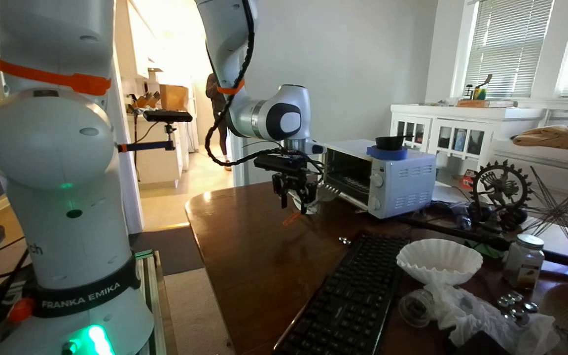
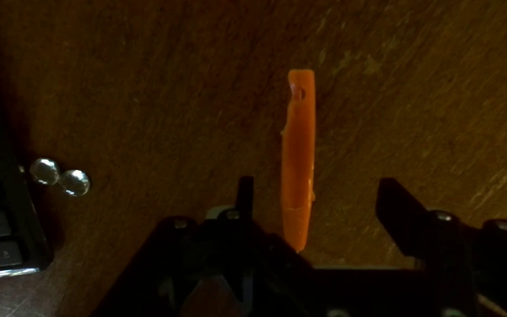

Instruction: Use the fish slice to place the glass objects on top of the white oven.

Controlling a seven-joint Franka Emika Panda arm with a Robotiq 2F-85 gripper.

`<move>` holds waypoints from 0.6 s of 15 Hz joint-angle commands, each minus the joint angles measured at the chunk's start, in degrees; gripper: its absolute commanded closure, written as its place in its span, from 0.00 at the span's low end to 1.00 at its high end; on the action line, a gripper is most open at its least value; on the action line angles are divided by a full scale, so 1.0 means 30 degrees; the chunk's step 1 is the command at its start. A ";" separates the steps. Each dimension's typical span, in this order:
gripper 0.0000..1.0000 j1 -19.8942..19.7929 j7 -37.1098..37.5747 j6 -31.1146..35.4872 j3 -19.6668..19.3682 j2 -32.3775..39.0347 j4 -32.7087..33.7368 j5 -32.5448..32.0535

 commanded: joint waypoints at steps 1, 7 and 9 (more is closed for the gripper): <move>0.28 -0.0077 -0.0088 0.0845 0.0004 0.0787 0.0191 -0.0066; 0.42 -0.0197 -0.0229 0.1288 -0.0006 0.1289 0.0267 -0.0023; 0.64 -0.0266 -0.0321 0.1357 0.0041 0.1366 0.0312 0.0056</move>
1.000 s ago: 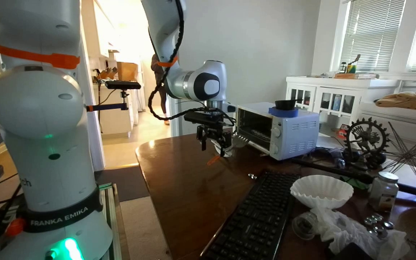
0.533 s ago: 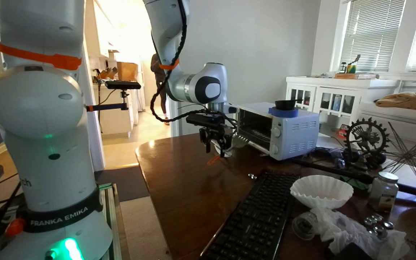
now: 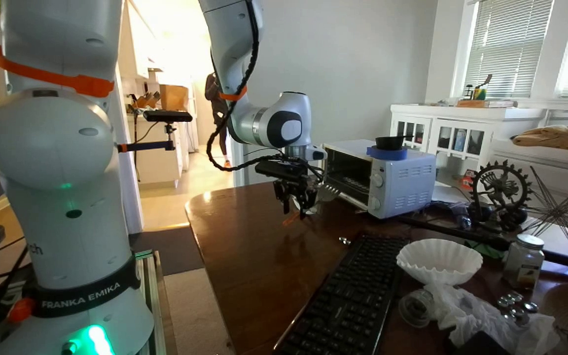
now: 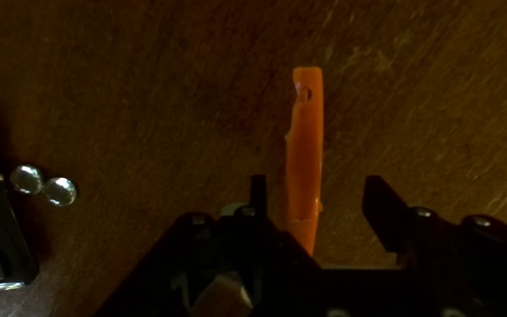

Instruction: Use the fish slice to place the glass objects on top of the white oven.

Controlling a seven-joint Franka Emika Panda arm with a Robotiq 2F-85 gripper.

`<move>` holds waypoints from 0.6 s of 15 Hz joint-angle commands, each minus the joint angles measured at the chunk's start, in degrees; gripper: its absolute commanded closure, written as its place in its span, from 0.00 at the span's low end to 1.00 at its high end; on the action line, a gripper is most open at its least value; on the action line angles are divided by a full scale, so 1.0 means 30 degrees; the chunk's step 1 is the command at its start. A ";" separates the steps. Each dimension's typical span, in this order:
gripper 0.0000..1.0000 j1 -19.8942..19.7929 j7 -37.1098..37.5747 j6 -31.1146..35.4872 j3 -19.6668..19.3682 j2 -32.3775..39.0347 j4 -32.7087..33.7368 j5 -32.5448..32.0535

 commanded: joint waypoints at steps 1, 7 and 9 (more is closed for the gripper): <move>0.70 -0.0189 -0.0290 0.0467 0.0059 0.0484 0.0196 0.0078; 0.94 -0.0316 -0.0467 0.0388 0.0162 0.0565 0.0266 0.0274; 0.94 -0.0367 -0.0638 0.0238 0.0241 0.0441 0.0260 0.0401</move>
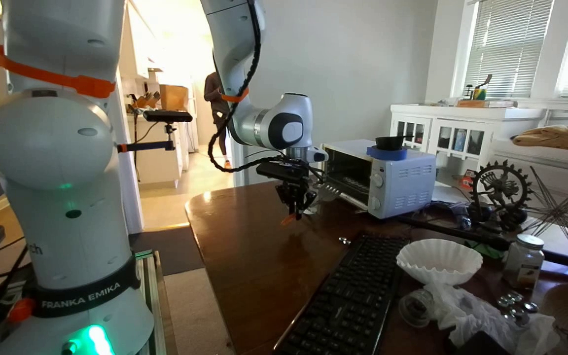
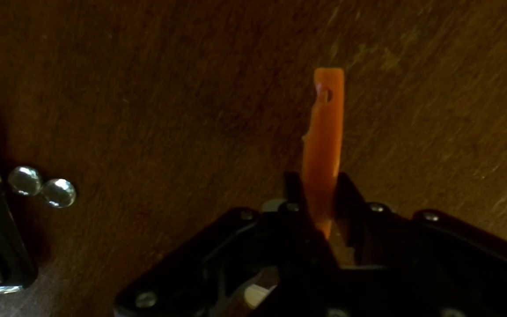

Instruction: Use the fish slice to place the glass objects on top of the white oven.

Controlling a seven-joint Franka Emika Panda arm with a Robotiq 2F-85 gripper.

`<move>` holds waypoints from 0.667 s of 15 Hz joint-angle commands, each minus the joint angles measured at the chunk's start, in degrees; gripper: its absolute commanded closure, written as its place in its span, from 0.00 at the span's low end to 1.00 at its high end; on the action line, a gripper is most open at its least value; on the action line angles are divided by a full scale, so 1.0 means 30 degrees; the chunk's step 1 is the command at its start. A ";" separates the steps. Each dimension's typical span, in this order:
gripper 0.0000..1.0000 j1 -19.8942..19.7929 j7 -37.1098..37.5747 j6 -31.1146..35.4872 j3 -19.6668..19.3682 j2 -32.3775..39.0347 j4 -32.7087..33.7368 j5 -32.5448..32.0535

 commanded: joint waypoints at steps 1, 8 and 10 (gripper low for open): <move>0.94 -0.0161 -0.0310 -0.0172 0.0128 -0.0029 0.0102 0.0147; 0.94 0.0046 -0.0392 -0.2023 0.0219 -0.3743 -0.1044 -0.0074; 0.94 0.0152 -0.0575 -0.3657 0.0364 -0.5246 -0.1436 0.0200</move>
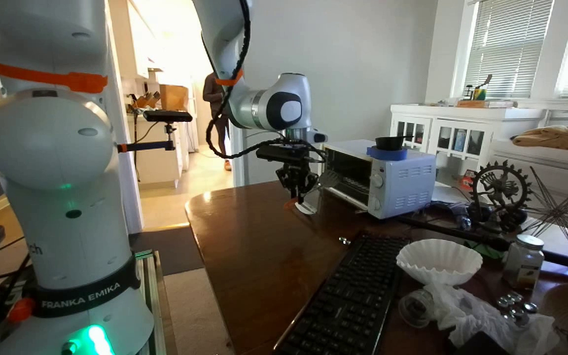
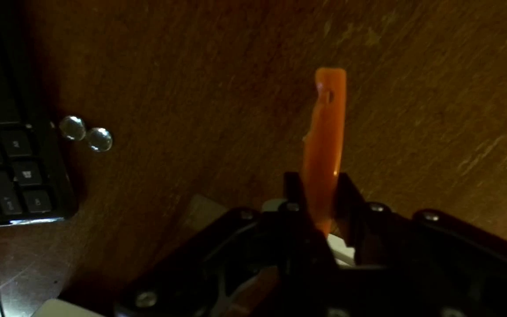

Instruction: Use the fish slice to place the glass objects on top of the white oven.

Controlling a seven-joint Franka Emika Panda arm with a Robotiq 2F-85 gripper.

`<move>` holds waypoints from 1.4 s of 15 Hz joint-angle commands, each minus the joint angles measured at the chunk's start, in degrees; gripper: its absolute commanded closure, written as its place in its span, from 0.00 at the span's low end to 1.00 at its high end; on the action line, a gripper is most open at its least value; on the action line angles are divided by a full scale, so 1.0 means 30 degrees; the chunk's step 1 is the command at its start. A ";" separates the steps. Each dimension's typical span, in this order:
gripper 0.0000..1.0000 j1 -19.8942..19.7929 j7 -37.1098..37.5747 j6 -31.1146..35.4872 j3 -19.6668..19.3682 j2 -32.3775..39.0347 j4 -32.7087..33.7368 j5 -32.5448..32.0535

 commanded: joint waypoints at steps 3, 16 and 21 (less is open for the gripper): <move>0.94 0.0360 -0.0356 -0.6610 0.0221 -0.5276 -0.1924 0.0257; 0.94 -0.0496 0.1035 -2.0208 -0.1074 -1.3228 -0.3398 -0.1345; 0.78 -0.0600 0.0931 -2.0269 -0.1468 -1.2882 -0.3420 -0.1034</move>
